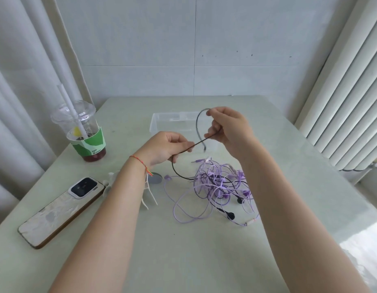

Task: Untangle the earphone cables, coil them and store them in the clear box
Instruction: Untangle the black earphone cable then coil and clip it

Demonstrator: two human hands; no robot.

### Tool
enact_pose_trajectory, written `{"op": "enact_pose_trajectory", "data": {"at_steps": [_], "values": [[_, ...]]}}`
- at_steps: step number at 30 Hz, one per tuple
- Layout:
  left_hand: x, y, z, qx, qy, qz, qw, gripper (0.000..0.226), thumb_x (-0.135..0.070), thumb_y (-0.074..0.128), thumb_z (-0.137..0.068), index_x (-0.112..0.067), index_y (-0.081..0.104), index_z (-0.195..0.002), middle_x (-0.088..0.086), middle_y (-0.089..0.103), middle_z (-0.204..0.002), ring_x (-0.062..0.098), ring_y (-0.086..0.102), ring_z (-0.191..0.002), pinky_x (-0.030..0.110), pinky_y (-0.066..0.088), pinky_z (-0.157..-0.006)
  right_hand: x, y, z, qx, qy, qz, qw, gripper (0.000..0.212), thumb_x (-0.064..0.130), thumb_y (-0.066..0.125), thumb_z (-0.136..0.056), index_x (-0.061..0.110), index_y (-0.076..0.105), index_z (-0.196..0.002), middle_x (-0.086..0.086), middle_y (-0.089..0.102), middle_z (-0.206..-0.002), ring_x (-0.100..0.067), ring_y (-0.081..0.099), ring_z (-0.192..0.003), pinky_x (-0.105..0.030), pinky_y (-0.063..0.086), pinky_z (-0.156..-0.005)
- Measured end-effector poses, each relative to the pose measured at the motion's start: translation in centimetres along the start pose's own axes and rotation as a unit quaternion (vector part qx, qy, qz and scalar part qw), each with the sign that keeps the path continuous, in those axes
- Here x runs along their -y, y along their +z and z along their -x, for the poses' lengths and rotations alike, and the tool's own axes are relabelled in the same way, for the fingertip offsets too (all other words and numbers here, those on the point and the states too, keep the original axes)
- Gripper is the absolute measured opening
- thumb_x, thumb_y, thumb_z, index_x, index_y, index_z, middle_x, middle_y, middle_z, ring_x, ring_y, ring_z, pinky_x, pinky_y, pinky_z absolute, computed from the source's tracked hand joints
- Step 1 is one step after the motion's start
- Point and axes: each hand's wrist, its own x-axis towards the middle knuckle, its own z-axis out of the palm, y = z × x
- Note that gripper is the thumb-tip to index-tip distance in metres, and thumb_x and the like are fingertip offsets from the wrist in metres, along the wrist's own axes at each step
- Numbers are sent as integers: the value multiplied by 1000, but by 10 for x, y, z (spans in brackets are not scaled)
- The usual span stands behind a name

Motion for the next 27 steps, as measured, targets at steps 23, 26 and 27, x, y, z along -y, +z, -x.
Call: {"op": "enact_pose_trajectory", "data": {"at_steps": [23, 26, 27], "values": [[-7, 6, -4, 28, 38, 269, 962, 24, -22, 47, -98, -22, 69, -109, -7, 25, -50, 7, 20, -38, 19, 25, -43, -12, -54, -15, -194, 44, 448, 872, 15, 4, 50, -76, 4, 63, -71, -14, 47, -56, -31, 48, -56, -27, 38, -52], [-5, 17, -6, -11, 21, 16, 1000, 24, -26, 50, -100, -17, 72, -96, -9, 23, -49, 6, 20, -38, 20, 17, -40, -6, -47, -13, -185, -9, 500, 846, 31, 7, 49, -85, 5, 66, -111, -16, 63, -114, -33, 55, -111, -32, 45, -88], [-6, 20, -5, -5, 20, -38, 999, 25, -30, 53, -98, -18, 74, -91, -10, 24, -46, 6, 22, -37, 22, 19, -41, -2, -43, -12, -180, -50, 498, 847, 37, 6, 46, -86, 8, 64, -119, -13, 61, -125, -28, 52, -119, -29, 40, -95]]}}
